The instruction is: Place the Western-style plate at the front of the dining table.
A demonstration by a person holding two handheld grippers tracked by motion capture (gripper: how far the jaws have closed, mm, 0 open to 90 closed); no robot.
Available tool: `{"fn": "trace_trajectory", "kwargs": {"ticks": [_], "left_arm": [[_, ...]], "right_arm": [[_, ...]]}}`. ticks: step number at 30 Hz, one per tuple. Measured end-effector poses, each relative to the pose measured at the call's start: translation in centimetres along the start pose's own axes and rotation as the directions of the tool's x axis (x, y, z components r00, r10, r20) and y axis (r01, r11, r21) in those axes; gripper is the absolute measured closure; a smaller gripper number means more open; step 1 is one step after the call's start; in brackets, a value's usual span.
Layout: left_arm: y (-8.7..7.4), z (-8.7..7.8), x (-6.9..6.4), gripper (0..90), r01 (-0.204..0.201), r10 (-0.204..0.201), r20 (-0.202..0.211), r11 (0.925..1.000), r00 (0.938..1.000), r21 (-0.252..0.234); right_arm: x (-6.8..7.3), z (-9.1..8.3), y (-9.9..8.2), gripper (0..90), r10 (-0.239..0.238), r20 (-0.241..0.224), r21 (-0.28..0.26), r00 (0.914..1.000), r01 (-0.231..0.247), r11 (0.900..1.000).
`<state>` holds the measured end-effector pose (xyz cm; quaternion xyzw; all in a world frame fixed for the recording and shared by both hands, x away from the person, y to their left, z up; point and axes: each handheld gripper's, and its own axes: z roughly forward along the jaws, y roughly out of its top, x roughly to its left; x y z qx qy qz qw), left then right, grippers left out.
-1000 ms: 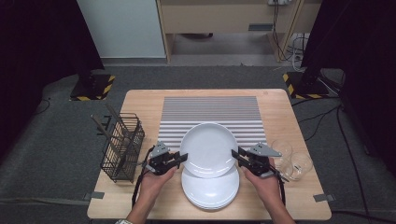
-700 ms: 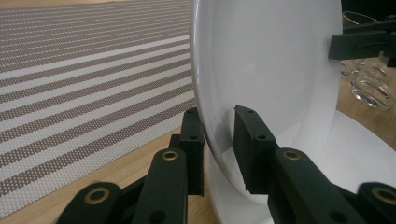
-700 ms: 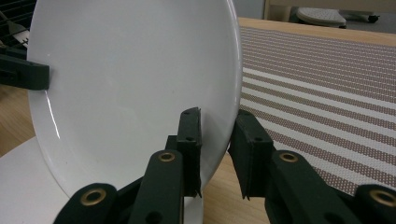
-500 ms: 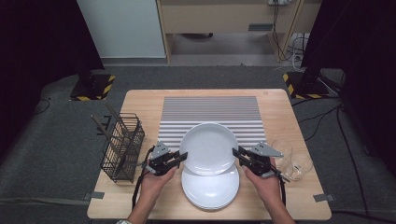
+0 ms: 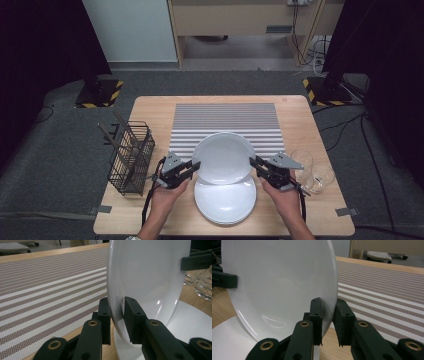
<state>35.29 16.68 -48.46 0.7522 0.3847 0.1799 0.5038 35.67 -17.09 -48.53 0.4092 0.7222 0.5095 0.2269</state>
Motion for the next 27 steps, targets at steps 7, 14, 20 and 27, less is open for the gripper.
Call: {"fn": "trace_trajectory", "kwargs": {"ticks": [7, 14, 20, 27], "left_arm": [[0.19, -0.22, -0.1, 77.8, -0.027, 0.027, -0.027, 0.9995, 0.9993, -0.014], [0.03, -0.11, -0.31, 77.4, -0.036, 0.036, -0.038, 0.9993, 0.9986, -0.009], [-0.28, 0.19, -0.53, 76.5, -0.048, 0.048, -0.048, 0.9988, 0.9977, -0.004], [-0.4, 0.2, -0.55, 75.8, -0.056, 0.056, -0.057, 0.9984, 0.9968, -0.002]], "right_arm": [[0.38, -0.3, 0.29, 80.4, -0.024, 0.018, -0.025, 0.9995, 0.025, 0.9994], [0.44, -0.45, 0.38, 80.6, -0.04, 0.021, -0.035, 0.999, 0.04, 0.9986], [0.5, -0.72, 0.59, 80.6, -0.051, 0.03, -0.054, 0.9983, 0.052, 0.9972], [0.75, -0.91, 0.53, 80.8, -0.063, 0.032, -0.063, 0.9975, 0.065, 0.9959]]}}
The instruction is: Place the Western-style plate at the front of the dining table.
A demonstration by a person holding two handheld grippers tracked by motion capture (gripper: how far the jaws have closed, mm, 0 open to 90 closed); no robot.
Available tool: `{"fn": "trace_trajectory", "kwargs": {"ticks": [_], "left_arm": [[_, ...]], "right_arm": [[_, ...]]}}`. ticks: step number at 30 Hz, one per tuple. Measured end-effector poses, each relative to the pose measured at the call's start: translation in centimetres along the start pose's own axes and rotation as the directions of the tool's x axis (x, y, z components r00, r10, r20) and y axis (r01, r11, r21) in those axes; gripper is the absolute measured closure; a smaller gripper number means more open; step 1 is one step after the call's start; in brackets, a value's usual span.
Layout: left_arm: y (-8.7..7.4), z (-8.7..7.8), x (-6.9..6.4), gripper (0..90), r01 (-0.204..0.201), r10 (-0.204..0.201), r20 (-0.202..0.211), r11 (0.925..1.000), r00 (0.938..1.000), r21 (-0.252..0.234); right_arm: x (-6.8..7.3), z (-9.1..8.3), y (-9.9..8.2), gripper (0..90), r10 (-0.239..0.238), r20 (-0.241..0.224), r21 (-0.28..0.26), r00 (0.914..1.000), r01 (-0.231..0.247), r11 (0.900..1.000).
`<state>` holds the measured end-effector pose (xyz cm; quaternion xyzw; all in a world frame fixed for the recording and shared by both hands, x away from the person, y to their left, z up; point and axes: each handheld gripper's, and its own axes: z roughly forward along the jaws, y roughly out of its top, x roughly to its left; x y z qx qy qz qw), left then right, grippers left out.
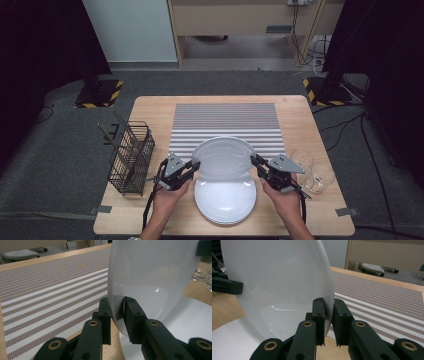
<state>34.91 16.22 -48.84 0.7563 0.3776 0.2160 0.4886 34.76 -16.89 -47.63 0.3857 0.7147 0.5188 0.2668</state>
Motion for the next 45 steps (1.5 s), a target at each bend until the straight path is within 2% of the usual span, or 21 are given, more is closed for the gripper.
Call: {"fn": "trace_trajectory", "kwargs": {"ticks": [17, 23, 30, 45], "left_arm": [[-0.22, -0.06, -0.29, 75.2, -0.027, 0.027, -0.01, 0.9996, 0.9996, 0.01], [-0.01, -0.2, -0.33, 75.4, -0.036, 0.036, -0.016, 0.9994, 0.9992, -0.002], [-0.21, 0.01, -0.45, 75.3, -0.053, 0.053, -0.025, 0.9985, 0.9983, 0.013], [-0.24, 0.07, -0.3, 75.1, -0.039, 0.039, -0.023, 0.9992, 0.999, 0.01]], "right_arm": [[0.27, -0.37, 0.15, 80.8, -0.03, -0.003, -0.014, 0.9996, 0.03, 0.9995], [0.29, -0.43, 0.23, 80.7, -0.035, -0.003, -0.026, 0.9994, 0.035, 0.9991], [0.28, -0.39, 0.18, 80.4, -0.04, 0.0, -0.025, 0.9992, 0.04, 0.9989], [0.34, -0.32, 0.25, 80.5, -0.046, 0.0, -0.025, 0.9989, 0.046, 0.9986]]}}
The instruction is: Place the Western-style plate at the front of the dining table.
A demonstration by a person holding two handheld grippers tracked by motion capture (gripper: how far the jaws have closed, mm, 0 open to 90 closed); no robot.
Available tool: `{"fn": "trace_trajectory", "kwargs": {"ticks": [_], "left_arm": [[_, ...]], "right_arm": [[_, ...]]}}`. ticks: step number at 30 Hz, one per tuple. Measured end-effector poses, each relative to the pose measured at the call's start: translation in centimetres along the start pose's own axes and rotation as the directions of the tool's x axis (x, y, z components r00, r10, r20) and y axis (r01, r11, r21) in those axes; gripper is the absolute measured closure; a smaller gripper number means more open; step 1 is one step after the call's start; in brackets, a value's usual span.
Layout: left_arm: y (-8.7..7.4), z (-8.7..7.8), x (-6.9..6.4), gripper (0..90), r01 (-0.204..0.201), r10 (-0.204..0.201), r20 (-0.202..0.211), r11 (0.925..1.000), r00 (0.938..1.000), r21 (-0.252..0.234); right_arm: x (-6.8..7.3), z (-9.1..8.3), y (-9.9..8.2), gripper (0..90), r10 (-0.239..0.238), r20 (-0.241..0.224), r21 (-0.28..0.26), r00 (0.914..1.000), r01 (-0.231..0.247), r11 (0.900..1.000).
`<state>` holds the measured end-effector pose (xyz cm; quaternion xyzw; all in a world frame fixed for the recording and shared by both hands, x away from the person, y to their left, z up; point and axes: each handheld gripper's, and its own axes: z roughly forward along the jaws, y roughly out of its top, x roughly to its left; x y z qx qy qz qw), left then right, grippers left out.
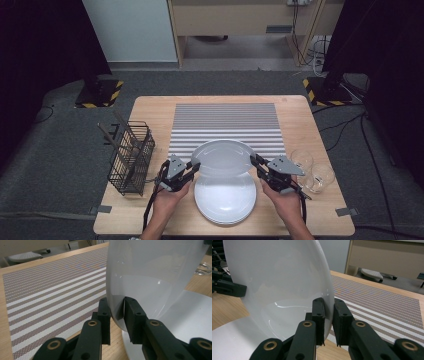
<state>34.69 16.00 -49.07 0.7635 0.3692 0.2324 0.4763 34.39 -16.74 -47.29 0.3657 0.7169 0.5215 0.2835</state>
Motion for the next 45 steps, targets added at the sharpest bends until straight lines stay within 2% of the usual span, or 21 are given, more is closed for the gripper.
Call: {"fn": "trace_trajectory", "kwargs": {"ticks": [11, 18, 25, 37, 45], "left_arm": [[0.3, -0.3, 0.2, 75.0, 0.021, -0.021, 0.009, 0.9995, 0.9997, -0.022], [0.8, -0.6, 0.3, 74.7, 0.036, -0.035, 0.013, 0.9983, 0.9993, -0.045], [1.2, -0.9, 0.7, 73.5, 0.07, -0.069, 0.012, 0.9953, 0.9975, -0.067], [2.1, -1.2, 0.9, 72.8, 0.06, -0.06, -0.005, 0.9956, 0.9982, -0.073], [2.1, -1.1, 1.2, 72.1, 0.071, -0.072, -0.008, 0.9954, 0.9974, -0.065]], "right_arm": [[0.0, -0.2, 0.4, 80.9, 0.004, -0.007, -0.016, 1.0, -0.004, 0.9999], [0.0, -0.3, 0.7, 81.3, 0.035, -0.016, -0.012, 0.9993, -0.035, 0.9993], [0.1, -0.4, 0.8, 82.2, 0.045, -0.036, -0.006, 0.9983, -0.045, 0.999], [0.3, -0.5, 1.0, 82.4, 0.07, -0.031, -0.006, 0.9971, -0.07, 0.9975], [0.6, -0.3, 1.0, 82.5, 0.08, -0.029, -0.008, 0.9964, -0.08, 0.9968]]}}
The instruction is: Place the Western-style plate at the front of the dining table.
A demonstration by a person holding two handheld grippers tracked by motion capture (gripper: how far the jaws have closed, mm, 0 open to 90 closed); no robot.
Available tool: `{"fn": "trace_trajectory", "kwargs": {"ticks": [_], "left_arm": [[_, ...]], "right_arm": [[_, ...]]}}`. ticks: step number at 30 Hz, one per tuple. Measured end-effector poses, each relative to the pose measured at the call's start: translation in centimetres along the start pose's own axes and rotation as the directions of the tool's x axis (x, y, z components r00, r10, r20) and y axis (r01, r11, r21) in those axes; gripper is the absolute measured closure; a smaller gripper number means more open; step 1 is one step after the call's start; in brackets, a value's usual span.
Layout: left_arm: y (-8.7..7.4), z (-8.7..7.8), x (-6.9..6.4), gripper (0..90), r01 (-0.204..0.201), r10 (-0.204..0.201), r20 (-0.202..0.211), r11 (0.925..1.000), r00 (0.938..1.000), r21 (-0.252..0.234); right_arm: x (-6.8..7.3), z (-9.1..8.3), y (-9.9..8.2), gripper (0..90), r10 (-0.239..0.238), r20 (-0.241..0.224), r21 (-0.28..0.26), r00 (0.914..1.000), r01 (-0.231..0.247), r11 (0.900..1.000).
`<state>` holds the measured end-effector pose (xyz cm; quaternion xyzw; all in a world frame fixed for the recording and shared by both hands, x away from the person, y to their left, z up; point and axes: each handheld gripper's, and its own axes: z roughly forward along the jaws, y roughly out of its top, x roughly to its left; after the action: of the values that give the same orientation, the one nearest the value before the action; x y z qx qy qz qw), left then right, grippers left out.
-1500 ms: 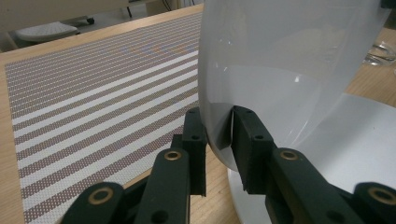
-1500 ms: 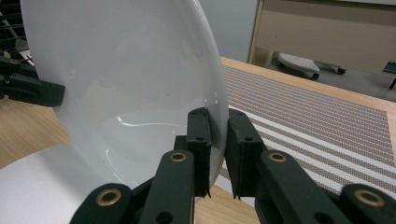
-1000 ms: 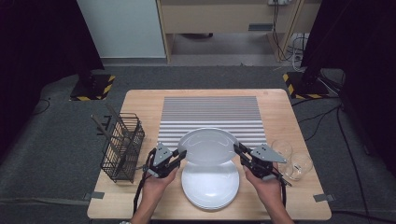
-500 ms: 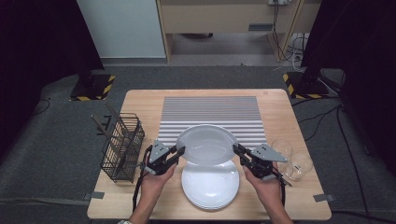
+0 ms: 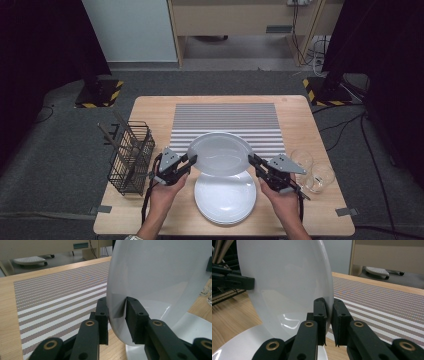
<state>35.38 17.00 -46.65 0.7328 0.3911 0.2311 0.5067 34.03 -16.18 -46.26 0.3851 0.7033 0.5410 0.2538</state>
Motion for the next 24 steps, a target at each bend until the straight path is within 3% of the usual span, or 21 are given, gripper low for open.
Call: {"fn": "trace_trajectory", "kwargs": {"ticks": [16, 24], "left_arm": [[1.3, 0.0, -0.2, 72.5, -0.002, 0.002, 0.01, 0.9999, 0.9999, -0.017], [2.9, 0.1, -0.4, 72.6, -0.017, 0.018, 0.009, 0.9996, 0.9998, -0.023]], "right_arm": [[-0.2, -0.3, 0.8, 82.3, 0.004, 0.014, -0.01, 0.9999, -0.003, 0.9999], [-0.8, -0.6, 1.9, 82.2, 0.017, 0.022, -0.018, 0.9996, -0.016, 0.9997]]}}
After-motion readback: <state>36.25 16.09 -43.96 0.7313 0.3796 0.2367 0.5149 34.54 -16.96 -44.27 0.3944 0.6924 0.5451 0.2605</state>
